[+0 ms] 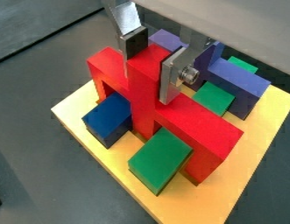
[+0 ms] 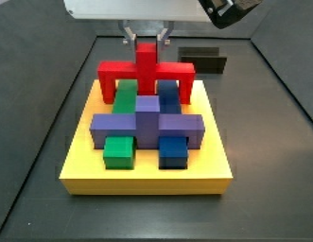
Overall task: Pick up the red object. Move up. Place the red object on the fixture. Regrasp the red object. Move to above the board. Insert the red object.
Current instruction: Insert the red object.
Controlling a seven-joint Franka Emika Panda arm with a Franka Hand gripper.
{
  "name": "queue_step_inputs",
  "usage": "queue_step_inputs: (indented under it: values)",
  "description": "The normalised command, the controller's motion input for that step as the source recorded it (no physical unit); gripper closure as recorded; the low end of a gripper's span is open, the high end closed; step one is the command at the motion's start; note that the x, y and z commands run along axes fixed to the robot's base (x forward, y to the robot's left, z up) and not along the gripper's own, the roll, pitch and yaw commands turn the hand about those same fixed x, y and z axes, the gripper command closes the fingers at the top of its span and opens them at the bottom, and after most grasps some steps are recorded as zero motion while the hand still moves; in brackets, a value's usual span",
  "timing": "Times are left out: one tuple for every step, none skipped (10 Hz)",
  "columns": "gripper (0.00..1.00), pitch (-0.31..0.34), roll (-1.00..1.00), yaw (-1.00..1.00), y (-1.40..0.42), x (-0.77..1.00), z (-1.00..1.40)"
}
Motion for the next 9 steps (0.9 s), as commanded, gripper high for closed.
queue_step_inputs:
  values:
    - [1.0,0.0,0.07,0.02,0.09,0.09,-0.07]
    - [1.0,0.0,0.04,0.04,0.03,0.04,-0.19]
    - [1.0,-0.034,0.01,0.01,0.0,0.0,-0.38]
    - [1.0,-0.079,0.0,0.0,0.0,0.0,-0.43]
    - [1.0,-0.086,-0.05,0.0,0.0,-0.05,-0.38]
    - [1.0,-0.059,-0.02,0.0,-0.01,0.0,-0.38]
    - [1.0,-0.019,0.02,0.0,0.0,0.19,-0.44]
    - [1.0,0.0,0.12,-0.03,-0.03,0.43,-0.37]
    - [1.0,0.049,0.2,-0.2,-0.14,0.46,-0.27]
